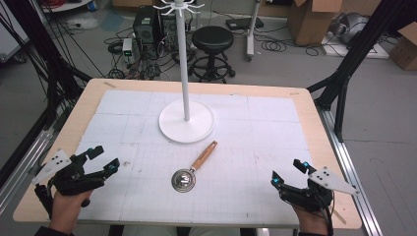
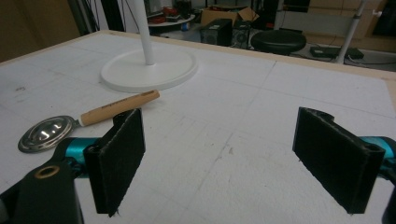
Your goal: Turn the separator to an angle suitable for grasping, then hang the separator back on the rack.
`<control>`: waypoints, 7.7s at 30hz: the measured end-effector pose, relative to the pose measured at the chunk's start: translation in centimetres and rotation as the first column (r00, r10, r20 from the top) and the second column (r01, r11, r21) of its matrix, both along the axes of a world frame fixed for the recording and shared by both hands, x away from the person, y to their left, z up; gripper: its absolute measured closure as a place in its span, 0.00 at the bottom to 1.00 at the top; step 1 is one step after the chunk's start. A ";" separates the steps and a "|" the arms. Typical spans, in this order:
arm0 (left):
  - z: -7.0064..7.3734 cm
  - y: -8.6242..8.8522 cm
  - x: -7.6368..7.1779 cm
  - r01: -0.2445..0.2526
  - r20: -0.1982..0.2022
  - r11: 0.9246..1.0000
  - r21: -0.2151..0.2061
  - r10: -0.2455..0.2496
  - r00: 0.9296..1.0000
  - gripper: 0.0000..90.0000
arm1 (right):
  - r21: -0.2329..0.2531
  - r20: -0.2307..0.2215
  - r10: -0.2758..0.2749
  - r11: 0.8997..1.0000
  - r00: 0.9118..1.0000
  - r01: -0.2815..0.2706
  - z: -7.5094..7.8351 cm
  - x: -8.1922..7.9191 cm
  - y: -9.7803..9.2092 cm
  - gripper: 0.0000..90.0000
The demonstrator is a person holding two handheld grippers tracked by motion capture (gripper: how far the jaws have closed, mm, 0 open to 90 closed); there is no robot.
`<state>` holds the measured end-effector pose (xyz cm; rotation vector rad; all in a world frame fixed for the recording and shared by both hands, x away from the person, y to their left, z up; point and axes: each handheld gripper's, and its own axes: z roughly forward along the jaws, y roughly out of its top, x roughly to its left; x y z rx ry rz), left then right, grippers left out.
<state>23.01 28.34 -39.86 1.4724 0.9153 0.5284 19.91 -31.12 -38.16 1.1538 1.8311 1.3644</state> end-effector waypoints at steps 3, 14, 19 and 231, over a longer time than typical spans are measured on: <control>0.0 0.1 0.1 -0.009 -0.002 1.000 -0.005 0.009 1.000 0.21 | 0.004 -0.002 -0.001 1.000 1.000 0.001 -0.1 0.0 0.0 0.18; -0.1 0.3 0.0 -0.011 -0.004 1.000 0.000 0.011 1.000 0.22 | 0.003 -0.024 0.076 0.997 0.997 -0.076 -0.2 0.8 2.5 0.19; -0.1 0.1 -0.1 -0.003 -0.005 1.000 0.010 0.003 1.000 0.22 | -0.013 -0.065 0.177 0.984 0.982 -0.179 -0.5 2.0 5.6 0.28; -4.0 -20.4 4.9 0.379 -0.420 0.807 0.452 -0.182 0.889 0.49 | -0.001 -0.045 -0.067 0.998 0.997 0.067 0.1 0.3 -0.3 0.20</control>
